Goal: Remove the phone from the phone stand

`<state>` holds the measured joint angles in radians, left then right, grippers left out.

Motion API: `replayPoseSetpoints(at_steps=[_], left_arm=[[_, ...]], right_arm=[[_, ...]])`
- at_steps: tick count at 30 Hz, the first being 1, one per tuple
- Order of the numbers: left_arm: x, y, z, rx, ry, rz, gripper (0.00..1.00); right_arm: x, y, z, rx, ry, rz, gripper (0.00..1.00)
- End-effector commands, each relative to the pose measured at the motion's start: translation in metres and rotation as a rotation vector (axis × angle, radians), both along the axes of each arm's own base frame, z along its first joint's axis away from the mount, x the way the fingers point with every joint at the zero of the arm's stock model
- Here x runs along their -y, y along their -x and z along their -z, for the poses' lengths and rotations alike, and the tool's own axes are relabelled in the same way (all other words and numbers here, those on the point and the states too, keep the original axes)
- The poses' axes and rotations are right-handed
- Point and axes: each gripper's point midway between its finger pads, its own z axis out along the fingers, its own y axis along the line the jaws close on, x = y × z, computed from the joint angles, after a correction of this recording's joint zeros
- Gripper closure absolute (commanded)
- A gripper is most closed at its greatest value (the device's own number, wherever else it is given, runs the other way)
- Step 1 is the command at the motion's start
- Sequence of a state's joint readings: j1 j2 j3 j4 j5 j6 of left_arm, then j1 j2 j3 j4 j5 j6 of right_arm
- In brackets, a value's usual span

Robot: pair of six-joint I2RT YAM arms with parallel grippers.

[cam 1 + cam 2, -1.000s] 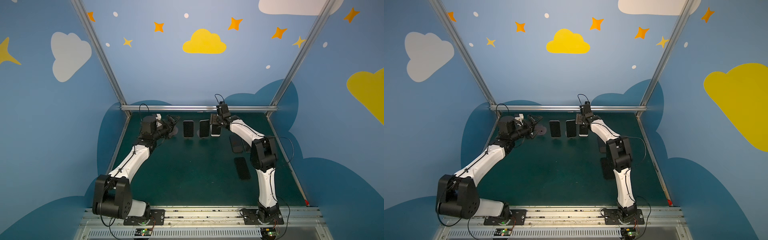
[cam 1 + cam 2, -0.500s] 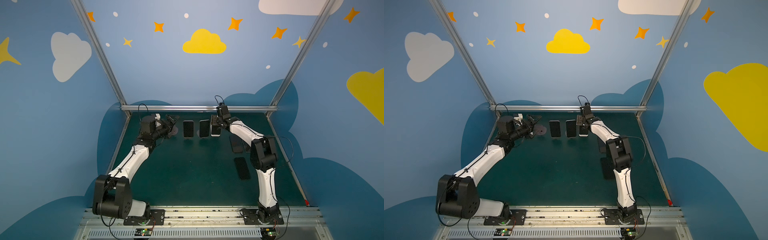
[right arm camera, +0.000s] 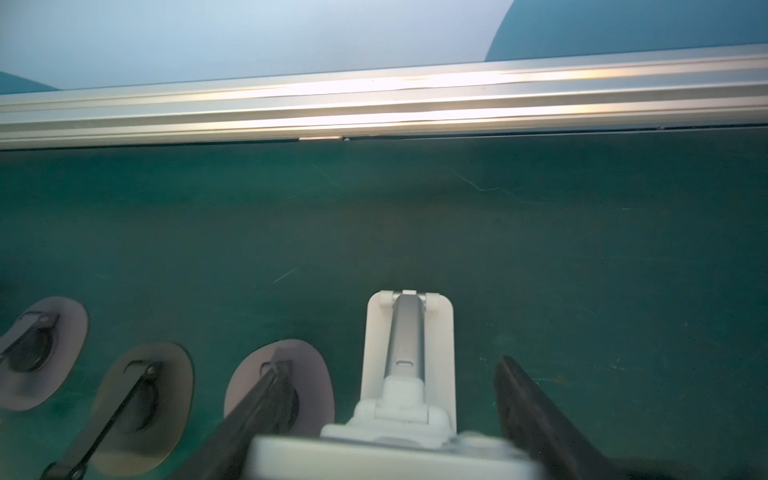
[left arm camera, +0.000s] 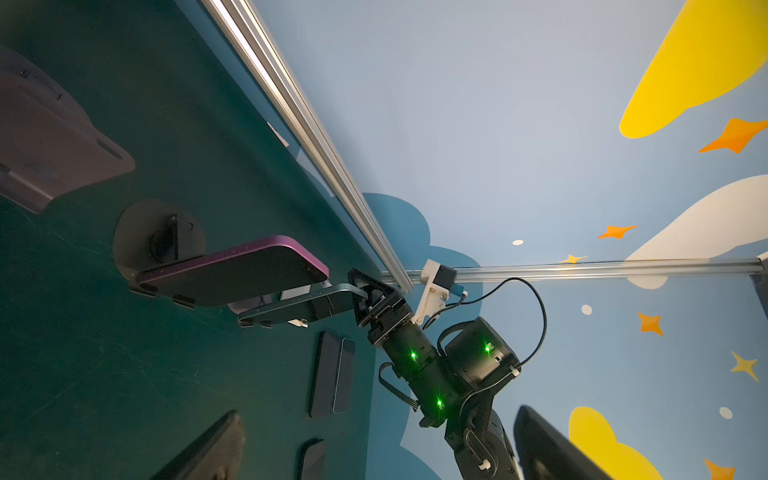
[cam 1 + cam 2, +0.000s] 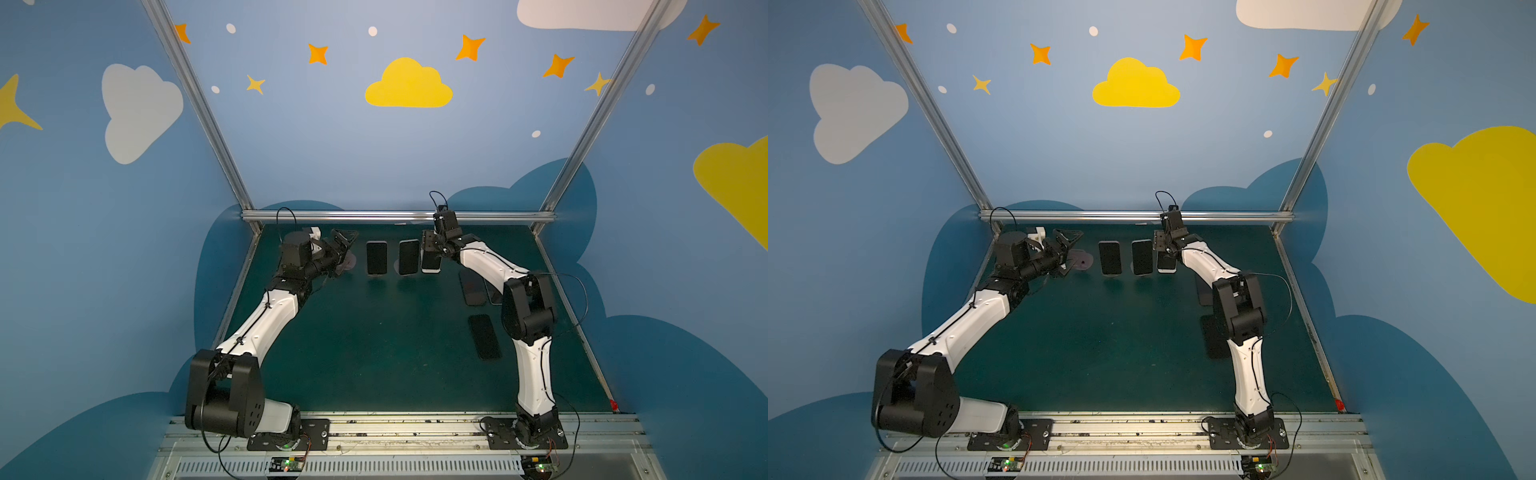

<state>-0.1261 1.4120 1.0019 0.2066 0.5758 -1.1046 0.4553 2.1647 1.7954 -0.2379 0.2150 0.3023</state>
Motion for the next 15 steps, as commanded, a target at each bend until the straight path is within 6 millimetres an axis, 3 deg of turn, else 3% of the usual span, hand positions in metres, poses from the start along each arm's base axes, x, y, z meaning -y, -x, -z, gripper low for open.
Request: replayPoseSetpoints(at_steps=[1,8,15], left_arm=[[-0.002,0.002,-0.009,0.042,-0.004,-0.002,0.0],[-0.002,0.002,-0.011,0.048,-0.004,0.001,0.0],[0.003,0.005,-0.015,0.061,-0.009,0.016,0.0]], right_arm=[[-0.007,0.01,-0.056,0.087,-0.035,-0.043,0.34],[-0.001,0.022,-0.08,0.121,-0.02,-0.055,0.35],[0.015,0.05,-0.096,0.139,-0.008,-0.056,0.36]])
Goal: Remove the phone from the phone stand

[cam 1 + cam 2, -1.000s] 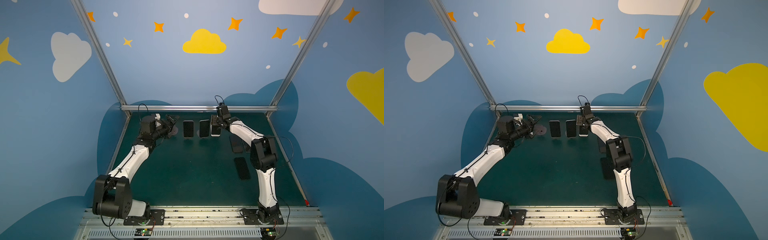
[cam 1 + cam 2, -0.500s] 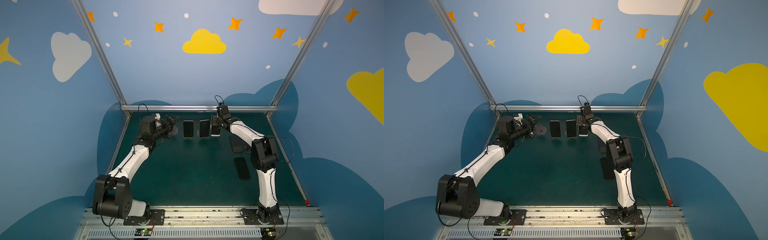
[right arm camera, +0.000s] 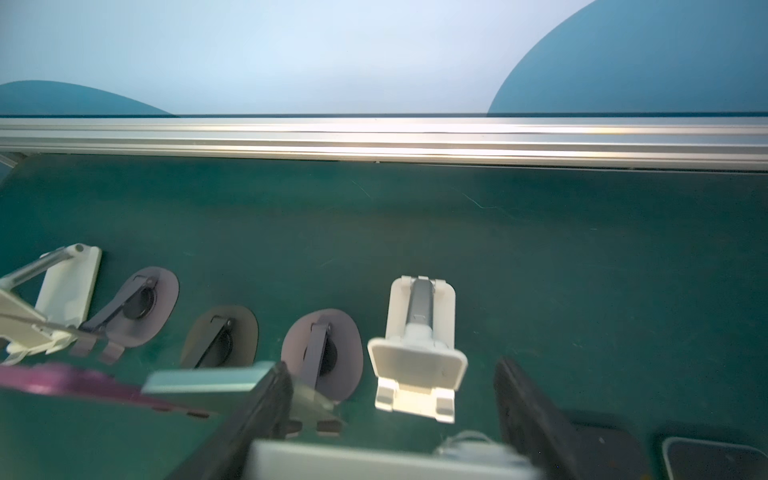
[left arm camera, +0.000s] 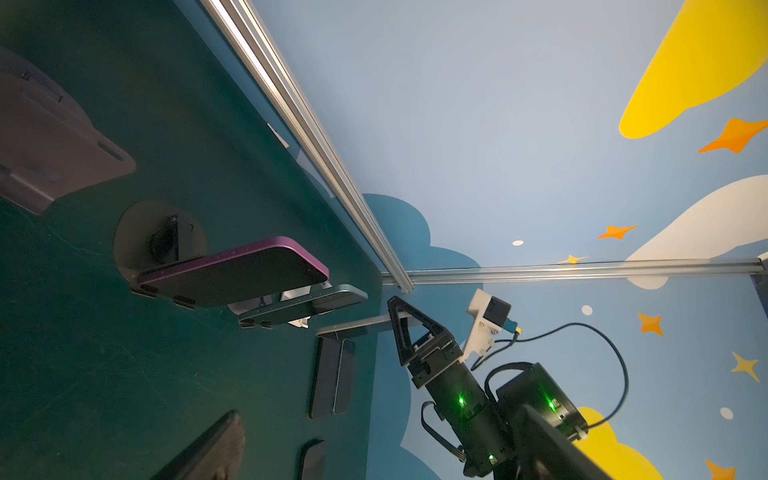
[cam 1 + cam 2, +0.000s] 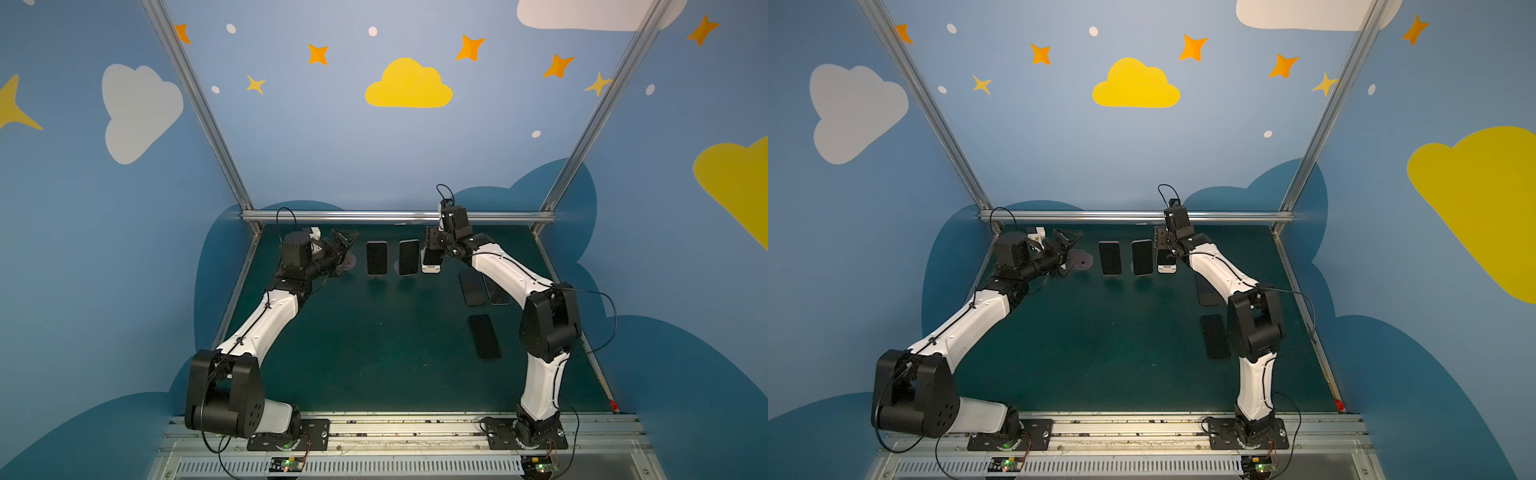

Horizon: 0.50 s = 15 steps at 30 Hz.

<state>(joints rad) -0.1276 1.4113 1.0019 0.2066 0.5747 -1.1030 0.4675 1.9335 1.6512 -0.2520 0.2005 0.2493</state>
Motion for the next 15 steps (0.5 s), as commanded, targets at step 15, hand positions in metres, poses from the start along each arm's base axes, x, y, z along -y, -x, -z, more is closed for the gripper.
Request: replayPoseSetpoints(at_steps=[15], left_arm=[[0.034,0.017,-0.016,0.077,-0.051,0.097,0.0]], right_arm=[[0.04,0.124,0.018,-0.099,-0.057,-0.063,0.39]])
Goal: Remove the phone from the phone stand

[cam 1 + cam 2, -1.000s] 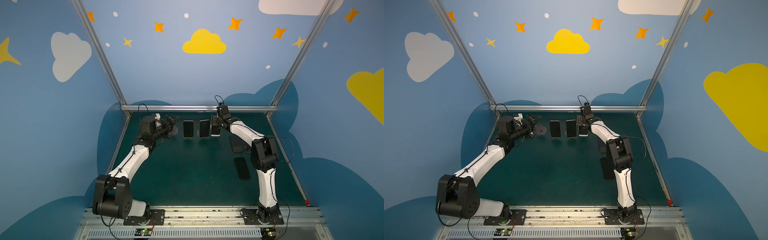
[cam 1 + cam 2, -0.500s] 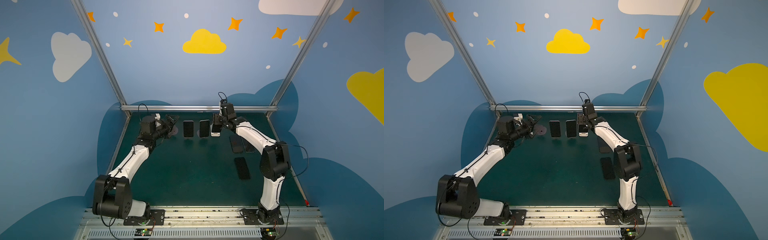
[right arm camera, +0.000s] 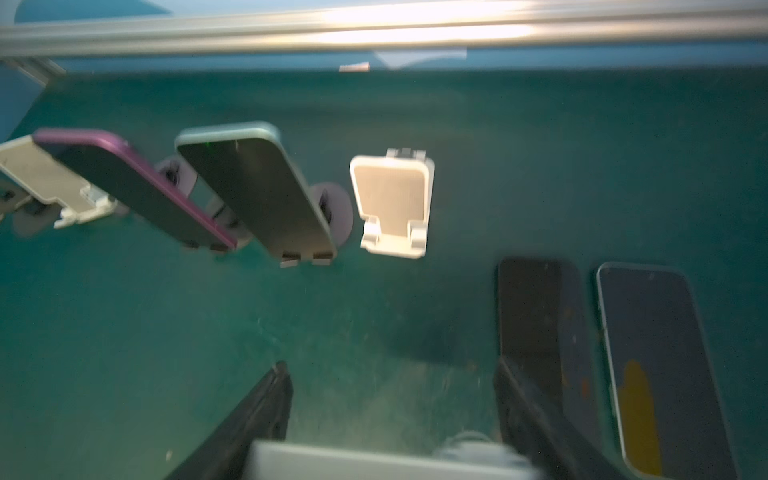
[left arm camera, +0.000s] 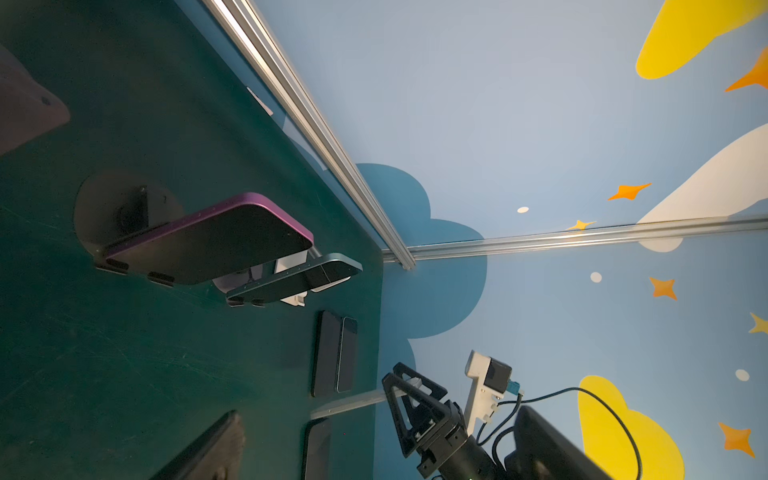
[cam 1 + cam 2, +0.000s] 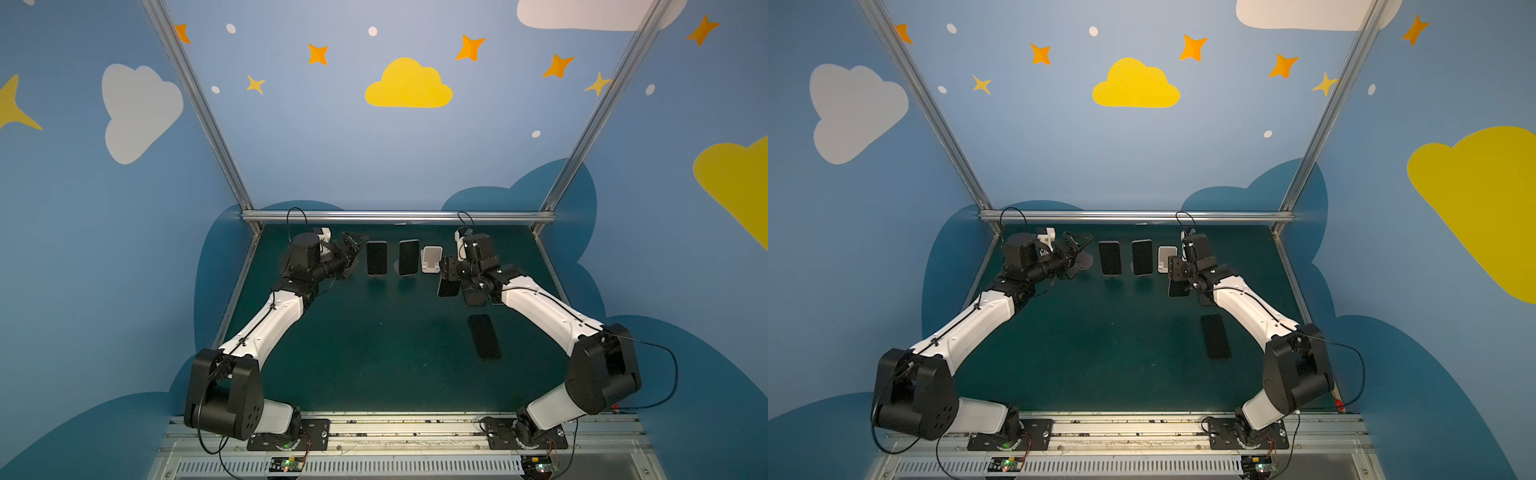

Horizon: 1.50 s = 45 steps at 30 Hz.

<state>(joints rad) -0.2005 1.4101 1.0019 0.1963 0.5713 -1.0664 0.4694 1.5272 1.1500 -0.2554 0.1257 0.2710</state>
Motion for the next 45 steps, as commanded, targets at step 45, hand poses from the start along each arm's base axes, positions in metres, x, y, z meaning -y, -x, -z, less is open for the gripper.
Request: replayPoseSetpoints(at_steps=[45], left_arm=[[0.029,0.012,0.002,0.04,-0.1,0.077,0.0]], right_arm=[[0.015,-0.03,0.143,-0.556,0.137,-0.009,0.36]])
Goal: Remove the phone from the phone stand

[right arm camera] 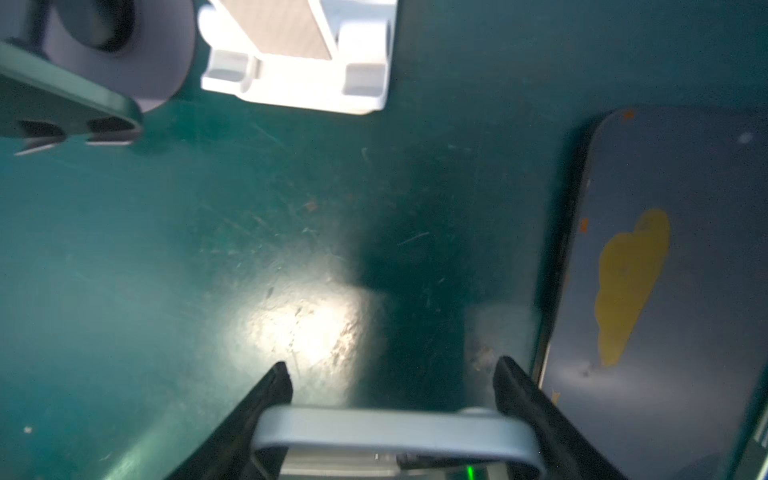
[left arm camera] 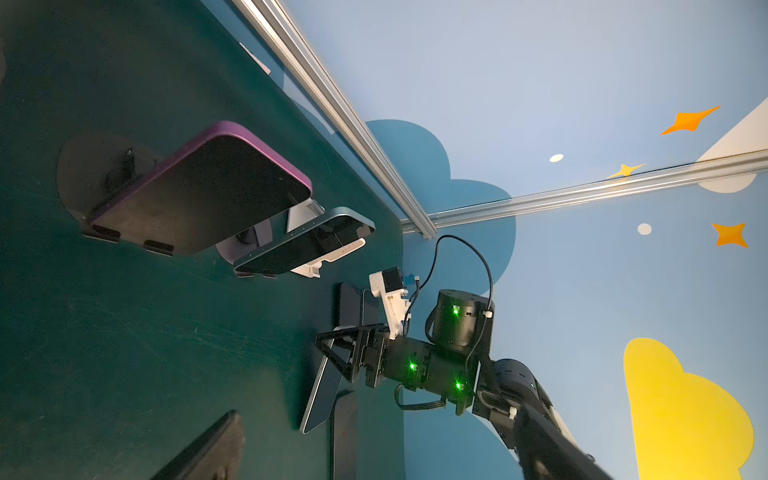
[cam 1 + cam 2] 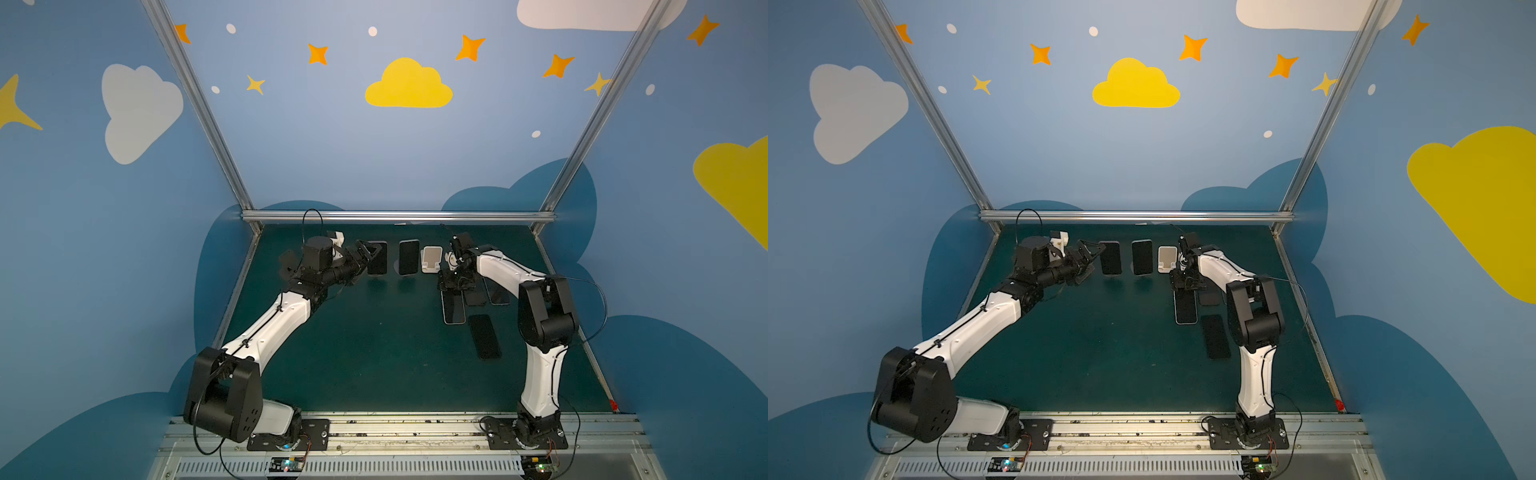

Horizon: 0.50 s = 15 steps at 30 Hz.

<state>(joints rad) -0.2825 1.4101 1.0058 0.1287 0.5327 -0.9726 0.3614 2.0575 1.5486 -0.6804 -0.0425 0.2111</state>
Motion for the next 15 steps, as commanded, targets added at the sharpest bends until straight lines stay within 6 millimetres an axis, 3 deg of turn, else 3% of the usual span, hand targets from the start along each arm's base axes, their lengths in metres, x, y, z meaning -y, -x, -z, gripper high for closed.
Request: replayPoseSetpoints(at_steps=[1,15], left_arm=[[0.001,-0.004,-0.01,0.033,-0.01,0.004,0.0],[-0.002,-0.005,-0.007,0.031,-0.028,-0.009,0.0]], right_arm=[[0.004,-0.01,0.009,-0.004,0.028,0.034,0.36],[0.006,-0.032,0.017,0.024,0.076,0.078,0.33]])
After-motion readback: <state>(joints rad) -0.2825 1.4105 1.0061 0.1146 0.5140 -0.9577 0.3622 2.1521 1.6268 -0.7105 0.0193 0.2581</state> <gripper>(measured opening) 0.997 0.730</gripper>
